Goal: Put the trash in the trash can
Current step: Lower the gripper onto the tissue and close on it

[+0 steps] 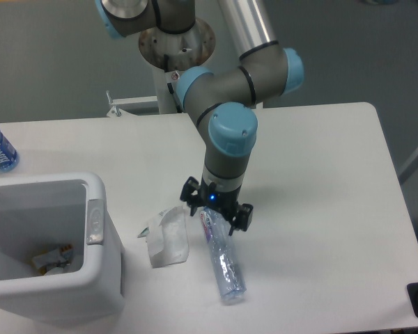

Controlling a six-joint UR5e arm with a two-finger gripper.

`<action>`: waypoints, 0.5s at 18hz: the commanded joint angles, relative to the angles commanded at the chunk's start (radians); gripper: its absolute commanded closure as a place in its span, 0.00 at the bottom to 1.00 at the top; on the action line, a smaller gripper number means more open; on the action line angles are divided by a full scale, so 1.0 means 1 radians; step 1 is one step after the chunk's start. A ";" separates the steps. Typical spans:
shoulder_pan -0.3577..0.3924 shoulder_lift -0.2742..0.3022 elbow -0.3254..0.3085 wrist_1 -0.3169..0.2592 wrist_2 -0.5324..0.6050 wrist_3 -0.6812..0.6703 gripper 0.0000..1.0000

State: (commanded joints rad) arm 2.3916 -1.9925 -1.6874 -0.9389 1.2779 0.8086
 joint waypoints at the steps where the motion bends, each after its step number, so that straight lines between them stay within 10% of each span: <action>1: -0.012 -0.011 0.002 0.026 -0.002 -0.020 0.00; 9: -0.087 -0.075 -0.011 0.138 0.006 -0.152 0.00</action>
State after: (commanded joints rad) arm 2.3041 -2.0678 -1.6981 -0.8007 1.2839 0.6566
